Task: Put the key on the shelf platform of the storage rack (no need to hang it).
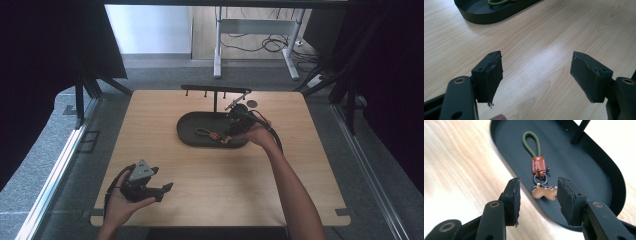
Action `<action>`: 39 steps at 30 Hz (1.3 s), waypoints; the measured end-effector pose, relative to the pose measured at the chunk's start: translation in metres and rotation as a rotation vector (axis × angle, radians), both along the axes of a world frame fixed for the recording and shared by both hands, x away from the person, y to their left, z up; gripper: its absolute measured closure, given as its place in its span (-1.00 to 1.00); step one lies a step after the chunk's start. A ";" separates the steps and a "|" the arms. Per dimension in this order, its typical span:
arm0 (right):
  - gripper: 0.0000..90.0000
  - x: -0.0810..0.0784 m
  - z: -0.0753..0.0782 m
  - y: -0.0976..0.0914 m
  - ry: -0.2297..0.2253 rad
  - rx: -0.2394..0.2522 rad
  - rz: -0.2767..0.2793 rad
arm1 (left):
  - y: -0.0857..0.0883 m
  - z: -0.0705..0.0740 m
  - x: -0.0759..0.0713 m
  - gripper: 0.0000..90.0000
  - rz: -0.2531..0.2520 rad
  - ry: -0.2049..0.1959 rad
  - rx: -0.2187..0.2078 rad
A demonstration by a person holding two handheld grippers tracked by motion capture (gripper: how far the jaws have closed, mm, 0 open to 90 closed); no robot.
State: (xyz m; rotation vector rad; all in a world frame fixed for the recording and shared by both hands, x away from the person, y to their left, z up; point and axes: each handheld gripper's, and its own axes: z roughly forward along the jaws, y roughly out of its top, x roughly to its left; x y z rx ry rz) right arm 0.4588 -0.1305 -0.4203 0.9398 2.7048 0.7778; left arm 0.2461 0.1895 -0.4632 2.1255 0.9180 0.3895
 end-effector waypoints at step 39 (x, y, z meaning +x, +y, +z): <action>0.16 -0.131 -0.051 -0.099 -0.025 0.181 0.031 | -0.006 -0.003 0.000 -0.42 -0.009 0.007 0.019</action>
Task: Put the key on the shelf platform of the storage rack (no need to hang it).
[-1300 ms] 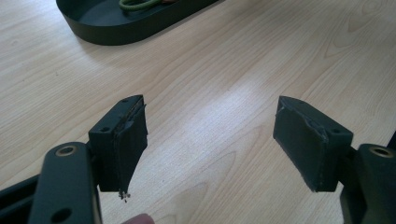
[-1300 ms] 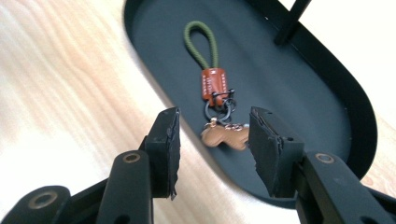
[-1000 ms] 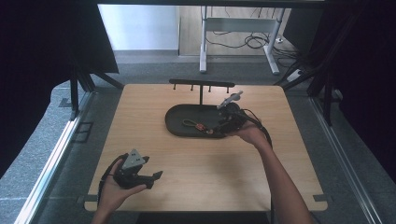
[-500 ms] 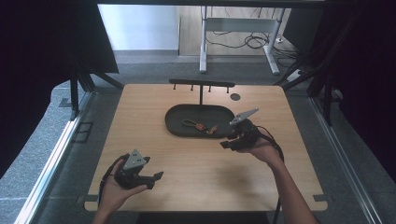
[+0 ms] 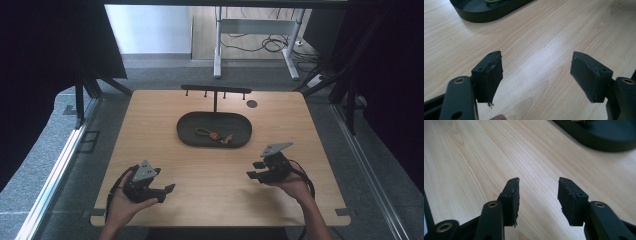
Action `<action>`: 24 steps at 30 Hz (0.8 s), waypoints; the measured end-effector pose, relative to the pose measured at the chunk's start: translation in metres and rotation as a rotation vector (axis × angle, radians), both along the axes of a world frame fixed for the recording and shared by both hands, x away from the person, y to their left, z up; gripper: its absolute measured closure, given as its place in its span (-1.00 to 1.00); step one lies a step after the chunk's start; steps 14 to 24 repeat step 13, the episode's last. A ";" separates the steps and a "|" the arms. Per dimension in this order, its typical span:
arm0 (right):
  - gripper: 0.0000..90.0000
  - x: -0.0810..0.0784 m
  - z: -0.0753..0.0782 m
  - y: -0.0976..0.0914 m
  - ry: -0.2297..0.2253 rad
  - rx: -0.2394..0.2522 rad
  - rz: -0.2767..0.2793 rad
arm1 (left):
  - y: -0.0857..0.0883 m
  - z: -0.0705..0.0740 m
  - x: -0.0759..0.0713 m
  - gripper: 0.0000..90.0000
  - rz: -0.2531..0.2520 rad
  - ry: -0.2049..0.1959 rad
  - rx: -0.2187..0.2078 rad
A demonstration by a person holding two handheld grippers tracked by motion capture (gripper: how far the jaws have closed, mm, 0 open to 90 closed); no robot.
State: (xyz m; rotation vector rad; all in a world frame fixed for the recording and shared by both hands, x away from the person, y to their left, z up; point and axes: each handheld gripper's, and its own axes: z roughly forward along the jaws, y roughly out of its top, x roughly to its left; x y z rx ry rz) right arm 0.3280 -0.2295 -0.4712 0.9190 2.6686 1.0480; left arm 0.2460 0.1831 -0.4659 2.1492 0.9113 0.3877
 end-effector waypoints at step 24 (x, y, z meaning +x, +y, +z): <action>0.06 -0.013 -0.011 -0.011 -0.051 0.040 -0.074 | -0.004 -0.002 0.001 -0.42 -0.013 0.002 0.011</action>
